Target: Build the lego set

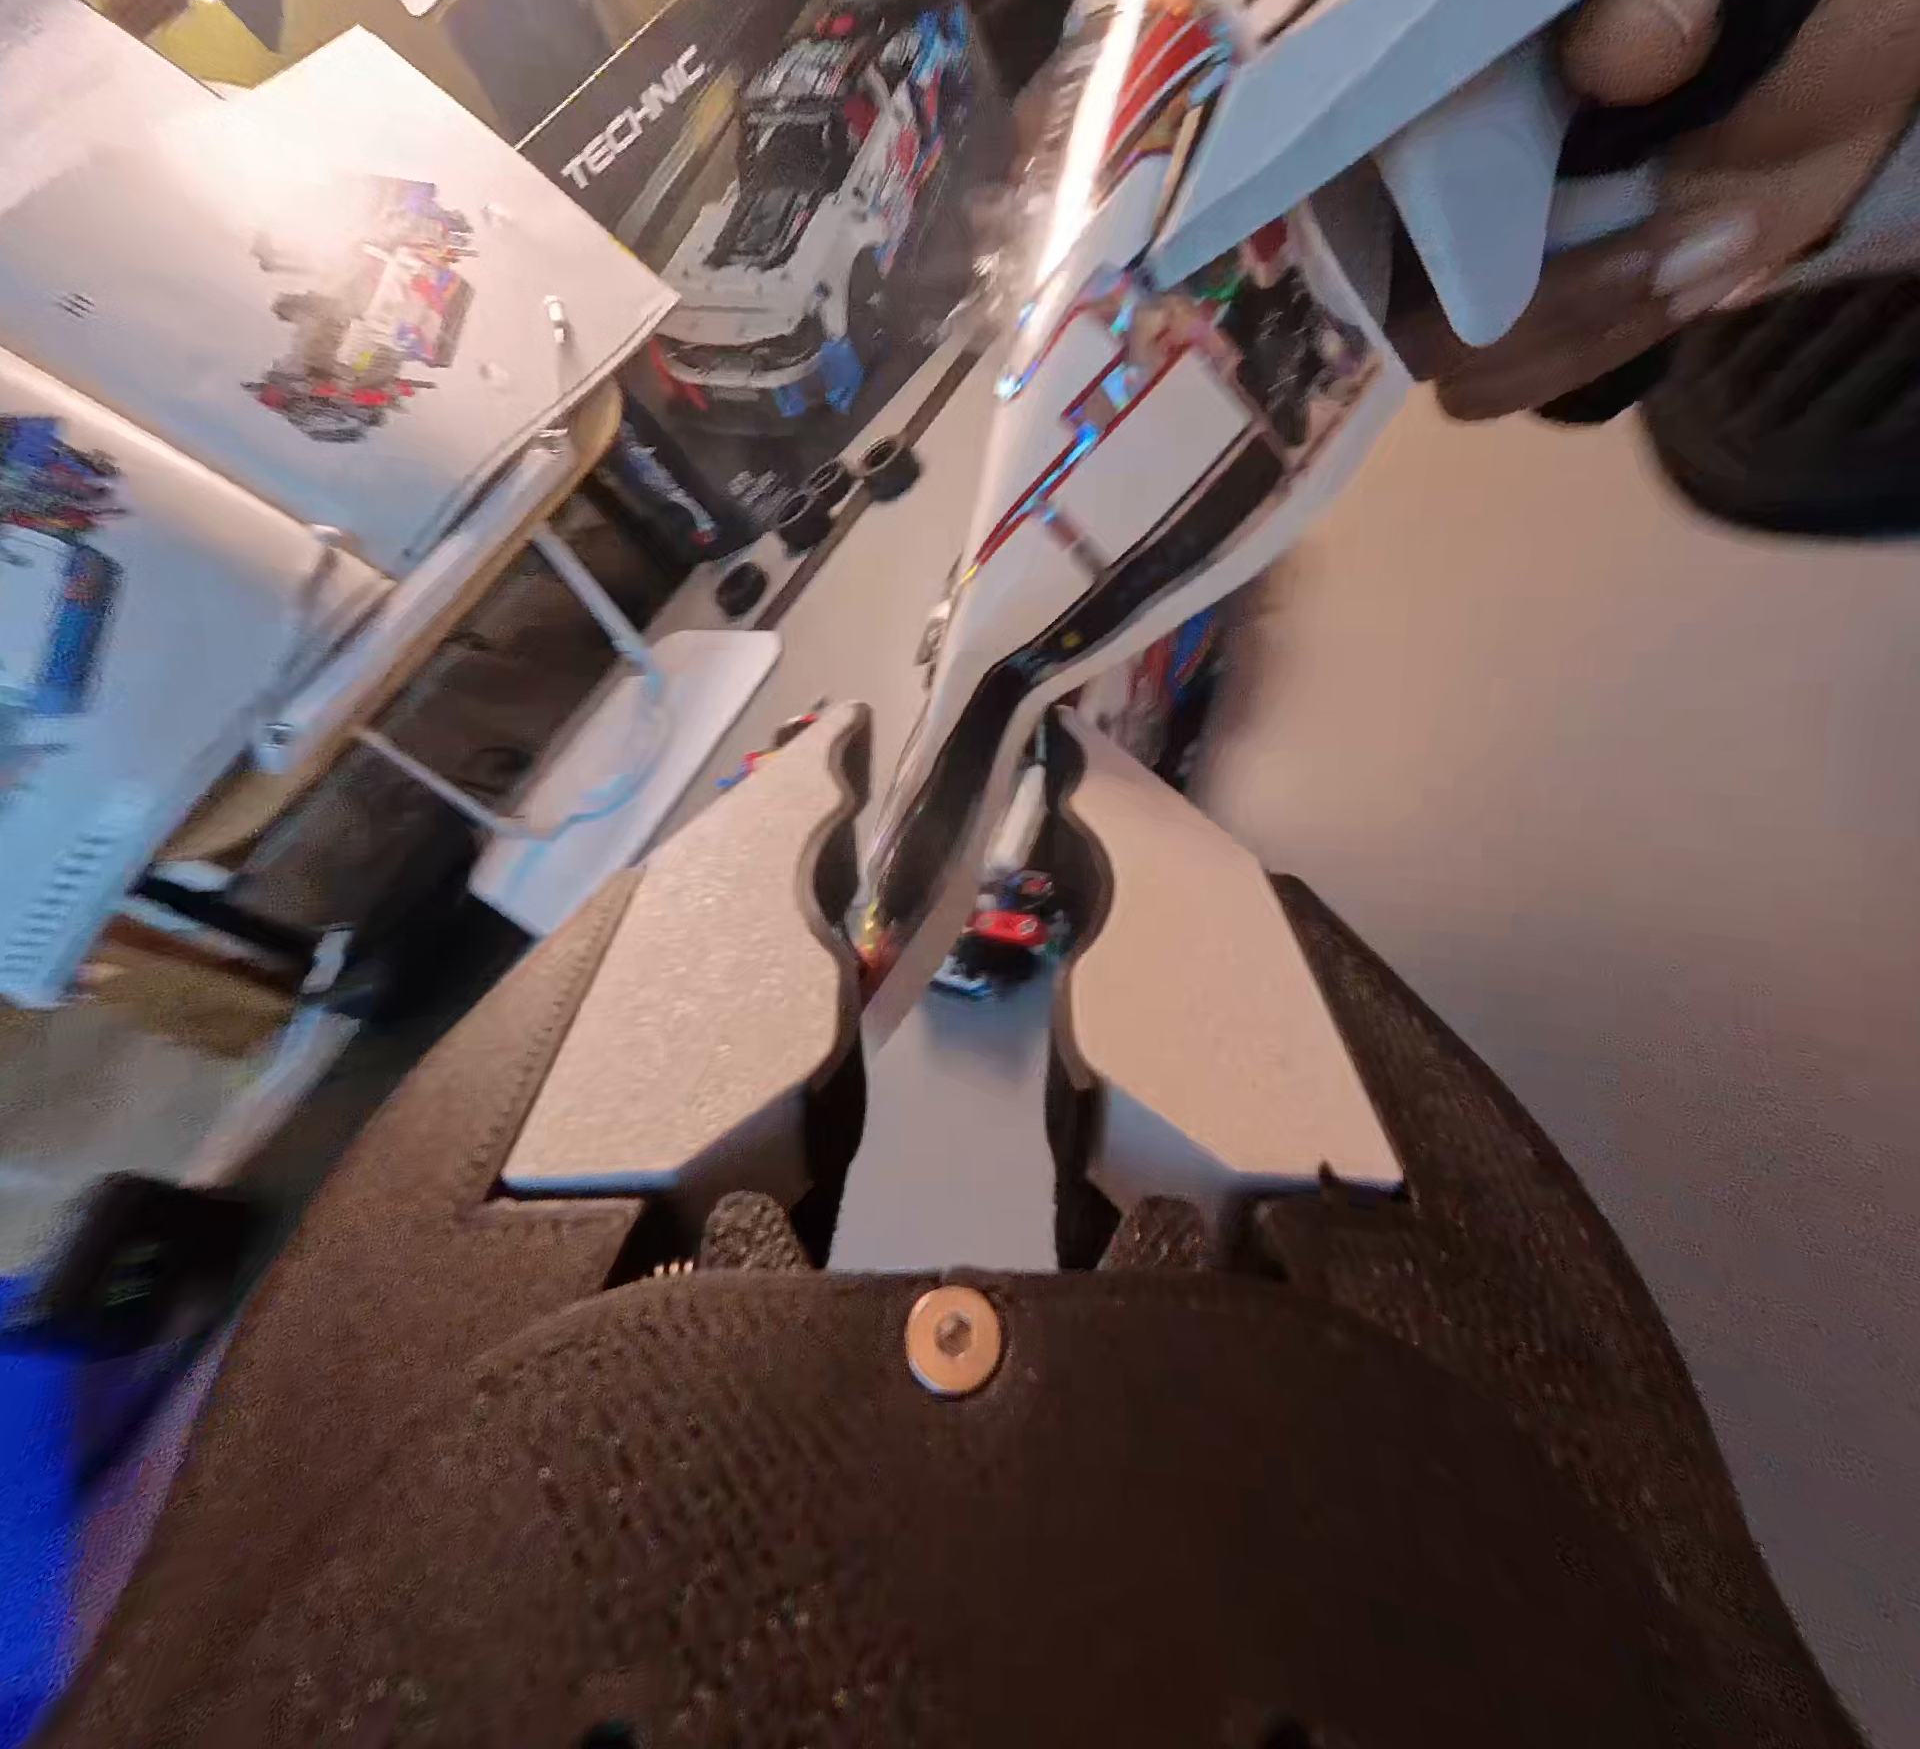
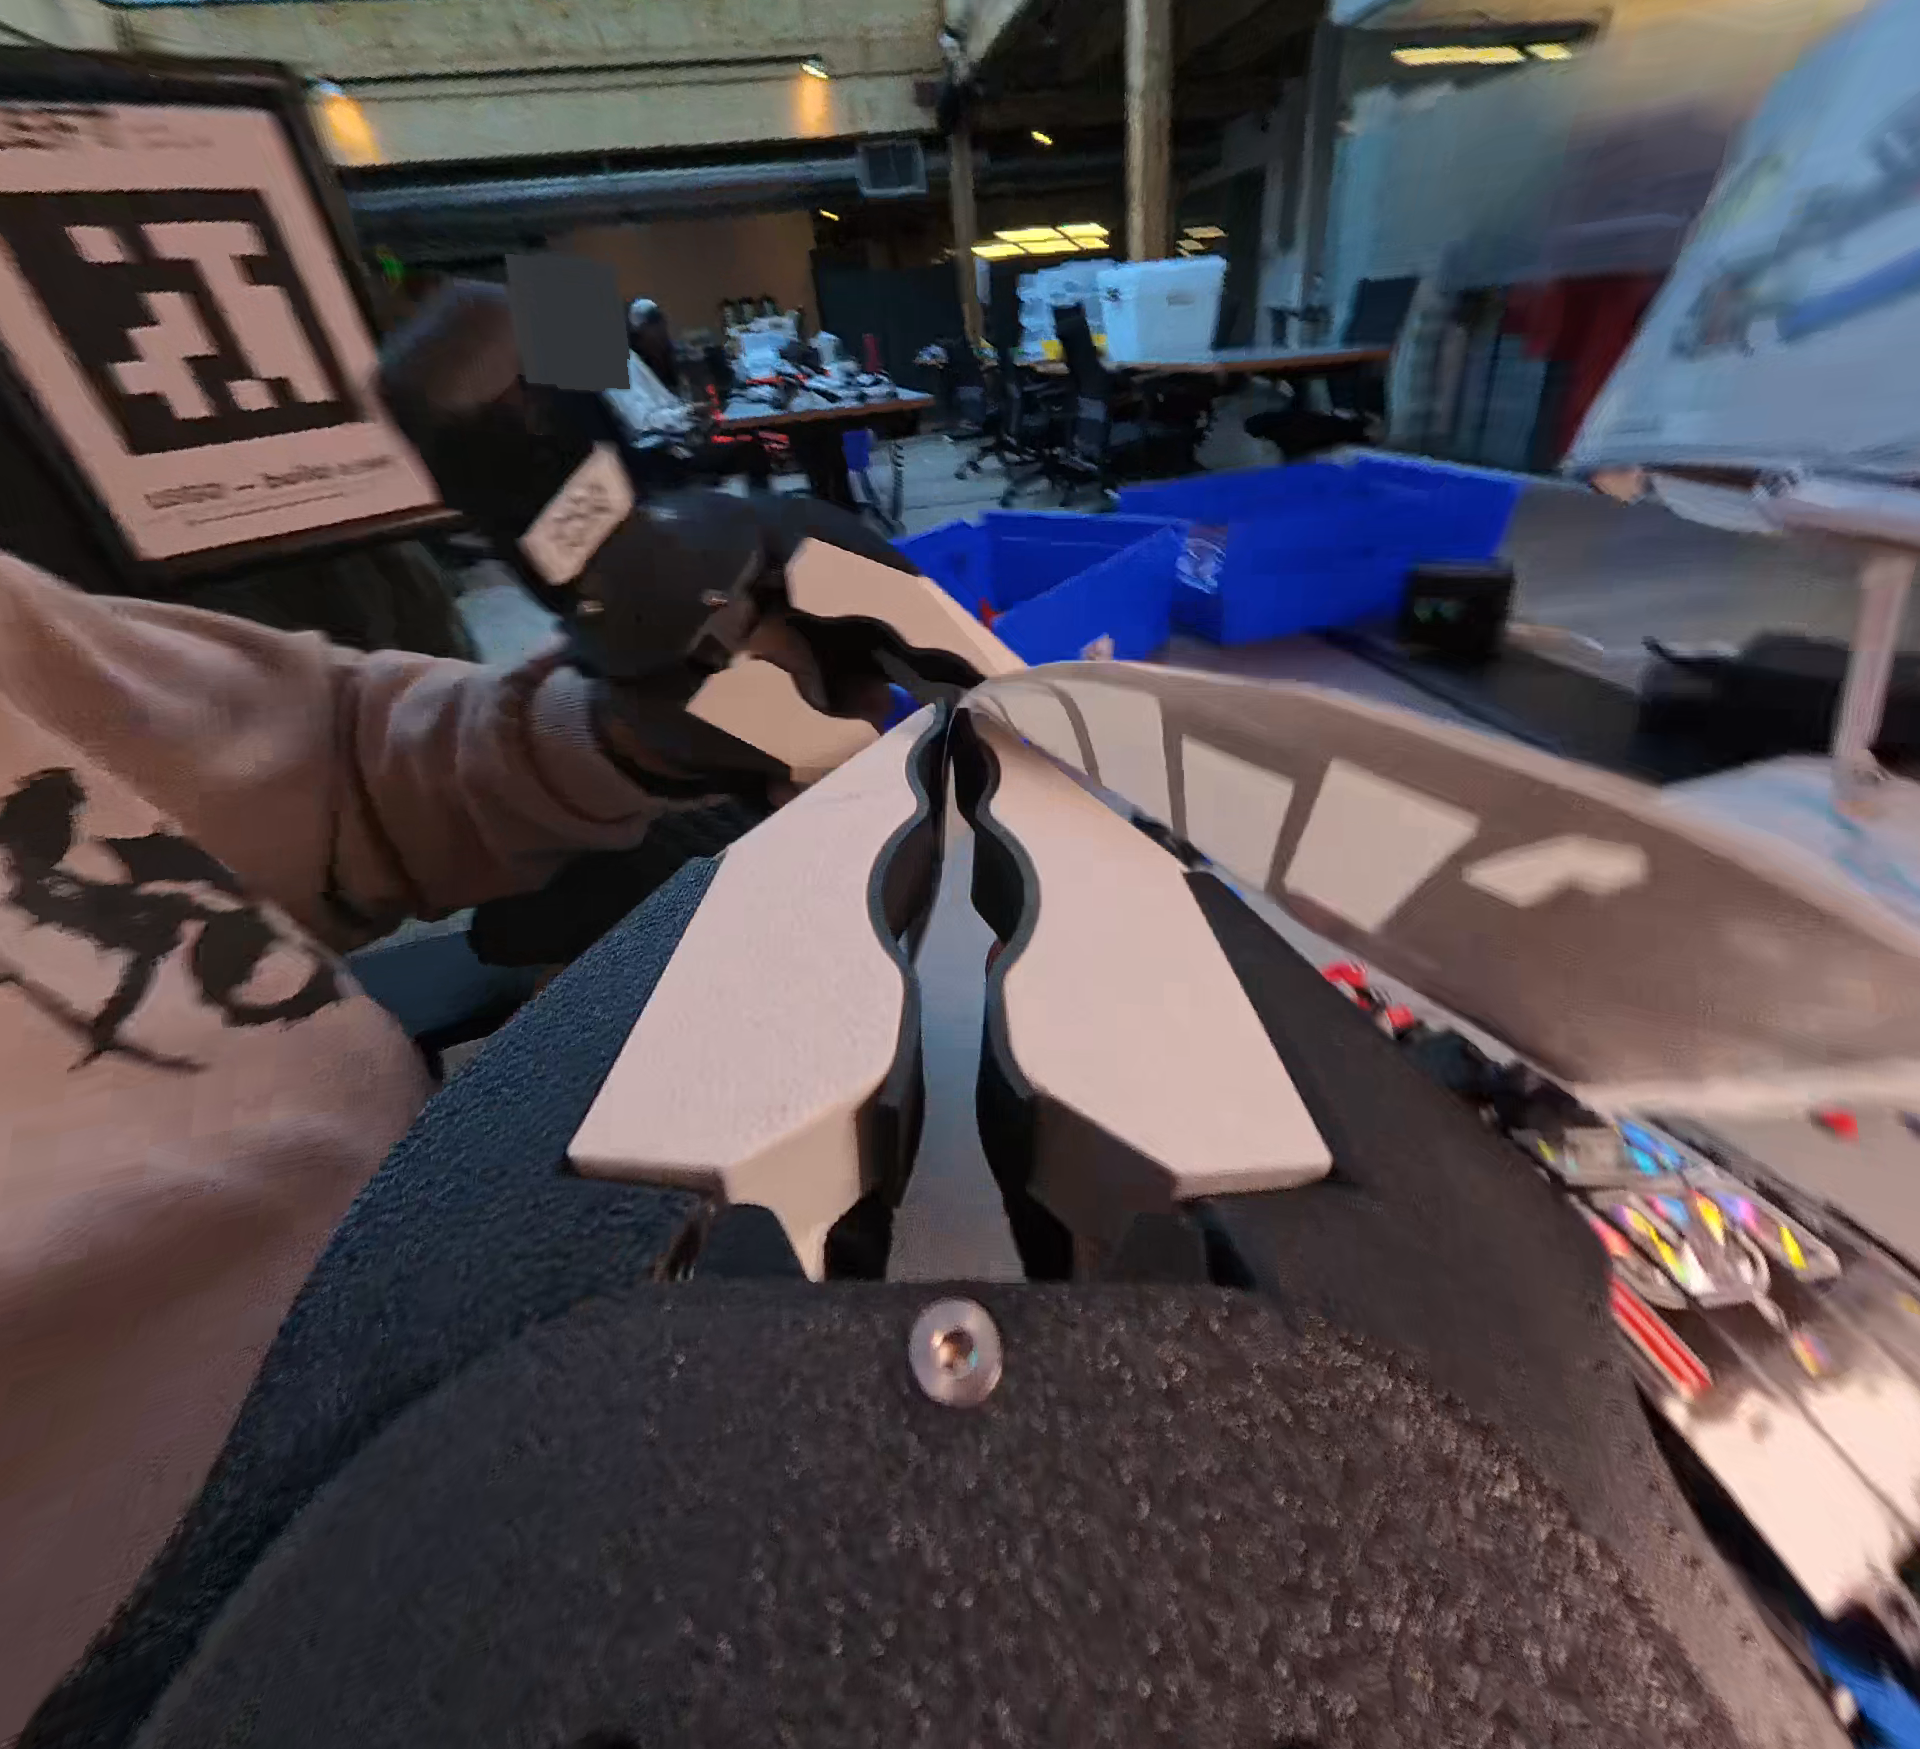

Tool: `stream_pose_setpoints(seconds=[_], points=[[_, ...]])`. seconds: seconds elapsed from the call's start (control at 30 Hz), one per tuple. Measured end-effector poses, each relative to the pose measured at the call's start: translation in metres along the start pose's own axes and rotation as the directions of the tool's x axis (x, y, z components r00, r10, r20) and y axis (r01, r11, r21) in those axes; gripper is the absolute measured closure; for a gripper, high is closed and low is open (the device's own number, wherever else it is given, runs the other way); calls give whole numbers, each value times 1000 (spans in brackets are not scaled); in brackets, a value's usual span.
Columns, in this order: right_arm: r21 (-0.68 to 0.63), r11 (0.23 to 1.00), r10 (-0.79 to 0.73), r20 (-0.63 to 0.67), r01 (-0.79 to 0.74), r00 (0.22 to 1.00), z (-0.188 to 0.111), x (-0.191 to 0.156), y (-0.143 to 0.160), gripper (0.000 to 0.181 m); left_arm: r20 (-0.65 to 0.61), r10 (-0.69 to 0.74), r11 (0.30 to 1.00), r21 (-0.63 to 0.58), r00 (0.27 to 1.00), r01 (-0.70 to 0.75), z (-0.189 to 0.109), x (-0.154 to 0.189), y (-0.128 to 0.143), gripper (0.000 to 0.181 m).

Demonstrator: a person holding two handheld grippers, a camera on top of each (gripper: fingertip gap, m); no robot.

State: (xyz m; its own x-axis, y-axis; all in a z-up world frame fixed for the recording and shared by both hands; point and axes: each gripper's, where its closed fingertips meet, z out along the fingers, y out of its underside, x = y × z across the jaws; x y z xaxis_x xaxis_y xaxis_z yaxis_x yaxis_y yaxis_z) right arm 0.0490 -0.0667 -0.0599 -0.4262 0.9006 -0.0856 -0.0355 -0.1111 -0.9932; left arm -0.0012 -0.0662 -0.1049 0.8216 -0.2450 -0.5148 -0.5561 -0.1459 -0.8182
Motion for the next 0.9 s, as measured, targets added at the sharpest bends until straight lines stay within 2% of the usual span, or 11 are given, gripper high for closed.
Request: stream_pose_setpoints(seconds=[0.03, 0.07, 0.1, 0.17, 0.23, 0.27, 0.3, 0.4, 0.5, 0.7, 0.9], points=[[67, 997, -43, 117, 35, 992, -9, -19, -17, 181, -94, -153, 985, 65, 984, 159, -6, 3, -7, 126], [155, 987, -71, 230, 36, 971, -23, -39, -38, 181, -220, -327, 927, 115, 919, 358, -12, 3, -15, 109], [225, 974, -75, 310, 3, 948, -38, -52, -58, 181, -353, -480, 823, 136, 803, 552, -19, 0, -22, 101], [289, 956, -72, 385, -46, 920, -60, -59, -80, 181, -614, -608, 595, 66, 503, 801, -31, -1, -28, 104], [277, 959, -46, 386, -68, 921, -65, -50, -77, 181, -841, -527, 396, -110, 127, 911, -53, 8, -41, 102], [254, 963, -19, 398, -90, 917, -65, -45, -69, 181, -900, -435, 329, -180, -20, 927, -66, 10, -48, 102], [233, 964, 22, 420, -131, 907, -65, -41, -59, 181, -919, -383, 298, -217, -91, 930, -72, 12, -51, 103], [147, 966, 130, 435, -213, 891, -57, -28, -26, 181, -927, -372, 358, -183, -39, 916, -69, 30, -52, 103], [43, 975, 181, 418, -219, 890, -48, -24, -2, 181, -927, -376, 331, -156, -22, 931, -64, 29, -54, 117], [-50, 969, 244, 323, -240, 914, -38, -11, 20, 181, -910, -410, 310, -67, 70, 949, -60, 18, -40, 156], [-120, 971, 232, 264, -207, 936, -36, -5, 38, 181, -932, -312, 336, 74, 185, 939, -79, 9, -43, 174]])
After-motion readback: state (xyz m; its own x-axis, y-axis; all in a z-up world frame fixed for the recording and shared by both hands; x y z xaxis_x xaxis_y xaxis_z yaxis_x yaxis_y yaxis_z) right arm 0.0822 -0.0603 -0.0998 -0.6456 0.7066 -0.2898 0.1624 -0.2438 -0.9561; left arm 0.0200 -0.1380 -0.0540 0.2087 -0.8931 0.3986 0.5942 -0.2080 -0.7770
